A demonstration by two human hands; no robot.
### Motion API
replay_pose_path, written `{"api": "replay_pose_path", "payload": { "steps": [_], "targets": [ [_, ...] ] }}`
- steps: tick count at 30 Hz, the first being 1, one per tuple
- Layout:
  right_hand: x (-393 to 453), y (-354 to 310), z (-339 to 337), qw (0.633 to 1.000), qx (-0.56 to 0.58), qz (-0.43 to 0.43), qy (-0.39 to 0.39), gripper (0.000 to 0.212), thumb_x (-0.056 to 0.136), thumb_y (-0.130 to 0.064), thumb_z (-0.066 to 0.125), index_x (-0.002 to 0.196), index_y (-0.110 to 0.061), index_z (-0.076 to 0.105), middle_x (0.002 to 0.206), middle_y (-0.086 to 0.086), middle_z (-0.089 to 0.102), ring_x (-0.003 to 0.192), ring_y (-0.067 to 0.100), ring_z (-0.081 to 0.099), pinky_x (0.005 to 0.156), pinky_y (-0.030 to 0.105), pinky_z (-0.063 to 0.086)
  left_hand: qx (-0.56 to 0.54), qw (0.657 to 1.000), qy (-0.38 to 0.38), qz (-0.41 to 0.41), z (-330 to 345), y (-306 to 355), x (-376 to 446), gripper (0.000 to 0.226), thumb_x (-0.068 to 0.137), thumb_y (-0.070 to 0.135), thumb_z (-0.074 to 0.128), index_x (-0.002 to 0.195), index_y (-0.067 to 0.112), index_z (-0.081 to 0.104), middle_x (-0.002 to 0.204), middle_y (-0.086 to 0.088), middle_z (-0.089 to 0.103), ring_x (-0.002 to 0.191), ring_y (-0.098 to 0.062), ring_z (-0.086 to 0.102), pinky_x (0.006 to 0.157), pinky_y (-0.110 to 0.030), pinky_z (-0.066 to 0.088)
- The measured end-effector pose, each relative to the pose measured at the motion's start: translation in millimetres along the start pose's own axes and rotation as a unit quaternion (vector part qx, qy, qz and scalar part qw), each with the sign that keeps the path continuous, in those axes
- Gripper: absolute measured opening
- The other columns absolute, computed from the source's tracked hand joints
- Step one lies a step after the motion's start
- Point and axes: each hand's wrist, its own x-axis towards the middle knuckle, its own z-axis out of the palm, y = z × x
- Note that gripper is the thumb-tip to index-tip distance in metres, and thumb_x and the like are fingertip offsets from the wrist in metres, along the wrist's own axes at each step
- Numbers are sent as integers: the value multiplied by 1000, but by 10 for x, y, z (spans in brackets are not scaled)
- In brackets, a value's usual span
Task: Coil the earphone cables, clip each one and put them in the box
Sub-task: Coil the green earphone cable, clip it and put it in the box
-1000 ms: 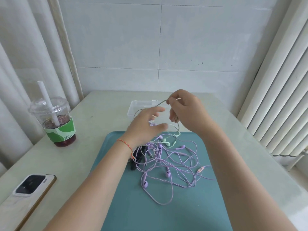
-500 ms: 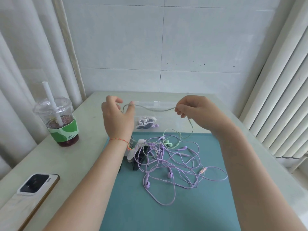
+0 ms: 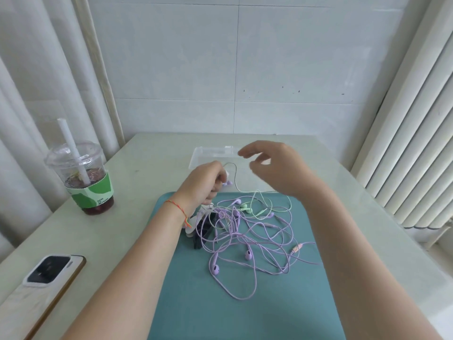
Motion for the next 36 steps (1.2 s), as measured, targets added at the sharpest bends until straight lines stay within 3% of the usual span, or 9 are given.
{"api": "replay_pose_path", "payload": {
  "steps": [8, 11, 16, 19, 22, 24, 26, 30, 36],
  "targets": [
    [-23, -51, 223, 997, -11, -31, -73, 5, 84, -20, 71, 88, -18, 69, 77, -1, 62, 64, 9, 49, 63, 26, 39, -8, 998, -42, 39, 74, 4, 18, 20, 89, 30, 36, 79, 13, 41, 47, 3, 33, 41, -12, 22, 42, -21, 19],
    [35, 13, 181, 998, 44, 14, 30, 9, 86, -16, 68, 77, -19, 65, 70, 5, 66, 57, 11, 50, 57, 26, 40, -24, 995, -1, 100, 37, -26, 20, 19, 91, 19, 37, 92, 7, 52, 50, -6, 43, 43, -16, 33, 45, -22, 34],
    [56, 260, -57, 951, 72, 146, 262, 11, 88, -18, 61, 78, -22, 63, 68, -3, 69, 55, 1, 55, 51, 22, 41, -78, 985, 71, 137, -46, -54, 43, 20, 88, 8, 45, 71, 3, 54, 54, -8, 35, 50, -19, 31, 47, -21, 36],
    [61, 351, -95, 964, -60, 180, 185, 8, 86, -21, 60, 88, -22, 67, 87, 0, 72, 82, 21, 62, 69, 31, 49, -47, 982, 93, 157, -30, -89, 63, 20, 92, 3, 47, 77, -1, 59, 56, -7, 46, 48, -13, 44, 51, -13, 44],
    [42, 248, -51, 970, -198, 141, 16, 48, 82, -30, 68, 128, -24, 55, 125, 1, 60, 120, 25, 47, 96, 36, 38, 2, 983, 73, 171, 6, -130, 80, 17, 94, 7, 55, 85, 2, 69, 64, -3, 63, 58, -11, 61, 65, -18, 52],
    [22, 119, 9, 988, -147, 48, -17, 61, 81, -31, 70, 137, -25, 46, 135, 0, 52, 126, 22, 44, 103, 35, 35, 4, 984, 38, 174, 24, -154, 92, 14, 93, 11, 61, 86, 8, 73, 69, -3, 69, 71, -19, 68, 76, -28, 56],
    [-4, 39, 94, 997, -63, -26, -34, 42, 85, -25, 66, 127, -26, 56, 119, -5, 63, 113, 15, 56, 96, 29, 42, -5, 984, 12, 179, 54, -153, 82, 13, 93, 13, 63, 87, 9, 73, 71, -2, 72, 70, -18, 67, 72, -25, 55],
    [0, 16, 133, 995, -40, 26, -83, 9, 93, -17, 56, 98, -21, 63, 72, -8, 63, 64, 13, 62, 53, 21, 43, 8, 985, 6, 174, 76, -135, 64, 11, 93, 19, 64, 92, 11, 71, 74, -2, 74, 68, -13, 67, 66, -20, 51],
    [45, 43, 66, 994, 58, 71, 55, 18, 94, -16, 48, 88, -16, 65, 61, -7, 51, 48, 6, 42, 47, 22, 32, 105, 983, -24, 149, 55, -240, 117, 10, 83, 18, 75, 89, 23, 69, 79, 2, 72, 74, -14, 68, 81, -32, 54]
  ]
}}
